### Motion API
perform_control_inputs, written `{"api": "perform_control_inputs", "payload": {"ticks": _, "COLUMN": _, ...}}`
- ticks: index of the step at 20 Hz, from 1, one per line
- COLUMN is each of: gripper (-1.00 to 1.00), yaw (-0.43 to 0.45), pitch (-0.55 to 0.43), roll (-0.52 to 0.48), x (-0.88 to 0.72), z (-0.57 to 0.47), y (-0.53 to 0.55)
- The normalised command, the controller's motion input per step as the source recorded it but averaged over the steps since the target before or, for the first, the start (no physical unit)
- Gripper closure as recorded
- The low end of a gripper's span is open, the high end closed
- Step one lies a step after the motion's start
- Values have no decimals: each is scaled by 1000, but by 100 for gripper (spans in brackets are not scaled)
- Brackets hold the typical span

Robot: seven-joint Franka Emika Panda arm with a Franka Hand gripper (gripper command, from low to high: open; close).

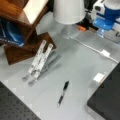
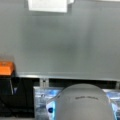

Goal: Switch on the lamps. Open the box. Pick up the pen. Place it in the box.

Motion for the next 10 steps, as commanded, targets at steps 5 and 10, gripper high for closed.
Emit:
{"api": "perform_control_inputs", "payload": {"ticks": 5, "gripper": -100, "yaw": 12, "pitch": -320, "roll": 213, "x": -380, "z": -393, "y": -84}}
{"api": "perform_control_inputs", "payload": {"ticks": 10, "gripper": 100, "yaw": -17, "pitch": -305, "roll": 167, "x": -446, "z": -447, "y": -49}}
